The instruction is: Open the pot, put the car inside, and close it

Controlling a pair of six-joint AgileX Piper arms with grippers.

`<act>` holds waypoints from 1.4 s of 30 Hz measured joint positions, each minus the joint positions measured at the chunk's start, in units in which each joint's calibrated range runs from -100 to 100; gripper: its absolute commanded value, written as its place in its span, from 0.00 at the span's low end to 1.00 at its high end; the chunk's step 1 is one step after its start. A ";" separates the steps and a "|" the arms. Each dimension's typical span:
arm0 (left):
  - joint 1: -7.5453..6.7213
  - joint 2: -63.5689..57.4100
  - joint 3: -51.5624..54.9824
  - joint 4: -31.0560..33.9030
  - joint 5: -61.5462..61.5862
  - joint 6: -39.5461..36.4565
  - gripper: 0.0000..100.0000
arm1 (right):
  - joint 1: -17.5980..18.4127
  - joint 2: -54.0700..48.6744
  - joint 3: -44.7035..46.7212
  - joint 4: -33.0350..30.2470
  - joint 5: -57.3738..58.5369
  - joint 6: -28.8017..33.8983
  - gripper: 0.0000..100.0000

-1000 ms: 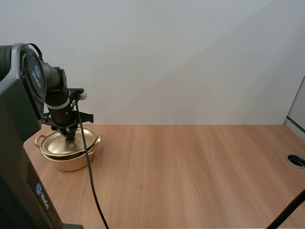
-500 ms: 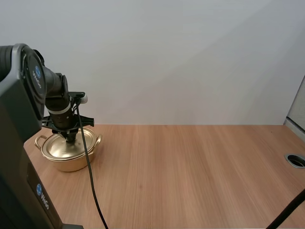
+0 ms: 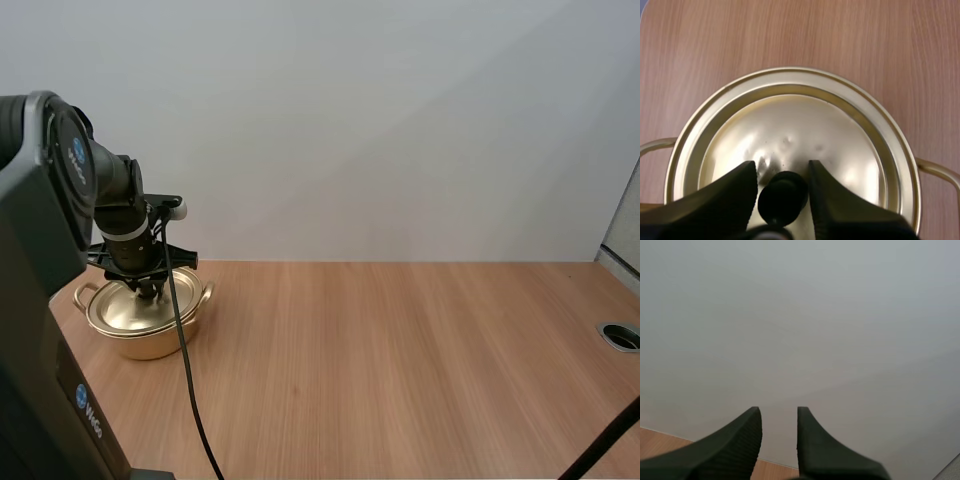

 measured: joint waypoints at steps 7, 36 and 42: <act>0.00 0.00 0.00 0.14 -0.25 0.00 0.95 | 0.00 0.00 0.00 0.00 0.00 0.00 0.43; 0.00 -8.34 -4.65 1.46 -3.44 1.22 0.95 | 0.00 0.74 0.00 -3.72 0.00 -1.75 1.00; 0.00 -11.03 -6.53 1.46 -2.34 4.42 0.95 | 0.00 1.95 0.00 -3.82 -0.09 -2.10 1.00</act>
